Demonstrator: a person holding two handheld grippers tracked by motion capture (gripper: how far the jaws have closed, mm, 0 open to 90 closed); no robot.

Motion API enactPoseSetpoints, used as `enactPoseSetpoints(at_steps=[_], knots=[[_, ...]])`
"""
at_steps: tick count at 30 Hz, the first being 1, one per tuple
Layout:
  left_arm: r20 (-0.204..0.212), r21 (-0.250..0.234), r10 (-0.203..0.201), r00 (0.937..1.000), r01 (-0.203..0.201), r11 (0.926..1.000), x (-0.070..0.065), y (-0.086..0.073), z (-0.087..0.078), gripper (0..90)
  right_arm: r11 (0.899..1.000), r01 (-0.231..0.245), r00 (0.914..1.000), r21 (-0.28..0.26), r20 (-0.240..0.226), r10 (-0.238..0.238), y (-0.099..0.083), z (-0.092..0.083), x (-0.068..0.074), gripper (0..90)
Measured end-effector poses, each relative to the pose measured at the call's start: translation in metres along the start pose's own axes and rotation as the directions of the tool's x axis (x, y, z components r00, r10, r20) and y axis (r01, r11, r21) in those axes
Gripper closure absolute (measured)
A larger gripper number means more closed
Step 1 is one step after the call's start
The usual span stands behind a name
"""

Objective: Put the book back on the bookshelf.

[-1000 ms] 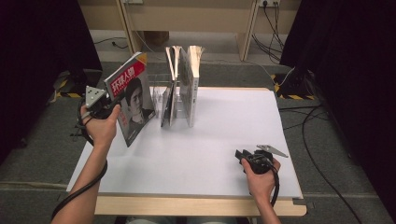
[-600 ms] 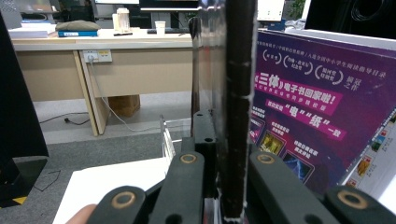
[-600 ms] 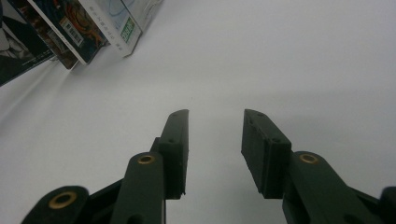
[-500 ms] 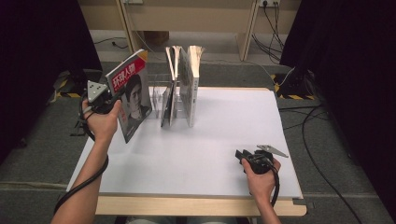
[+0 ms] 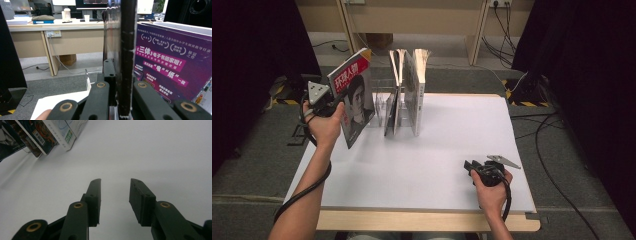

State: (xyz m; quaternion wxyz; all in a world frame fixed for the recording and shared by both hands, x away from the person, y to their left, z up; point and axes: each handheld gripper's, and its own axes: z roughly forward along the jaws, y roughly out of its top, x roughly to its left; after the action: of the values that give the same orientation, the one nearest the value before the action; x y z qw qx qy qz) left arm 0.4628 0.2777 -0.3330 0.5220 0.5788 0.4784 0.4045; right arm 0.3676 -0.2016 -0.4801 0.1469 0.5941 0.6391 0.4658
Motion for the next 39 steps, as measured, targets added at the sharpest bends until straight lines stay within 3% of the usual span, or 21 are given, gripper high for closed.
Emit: enactPoseSetpoints(at_steps=[21, 39], knots=[[-0.014, -0.043, -0.001, 0.9999, 0.001, 0.9991, -0.006, 0.013, 0.014, 86.6, 1.000, 0.006, 1.0000, -0.004, 0.002, -0.006, 0.000, -0.001, -0.002, 62.5], [-0.014, -0.045, 0.006, 0.9999, -0.007, 0.9989, -0.007, 0.023, 0.023, 86.6, 1.000, 0.013, 0.9999, -0.014, 0.009, -0.013, 0.001, -0.002, -0.002, 62.0]])
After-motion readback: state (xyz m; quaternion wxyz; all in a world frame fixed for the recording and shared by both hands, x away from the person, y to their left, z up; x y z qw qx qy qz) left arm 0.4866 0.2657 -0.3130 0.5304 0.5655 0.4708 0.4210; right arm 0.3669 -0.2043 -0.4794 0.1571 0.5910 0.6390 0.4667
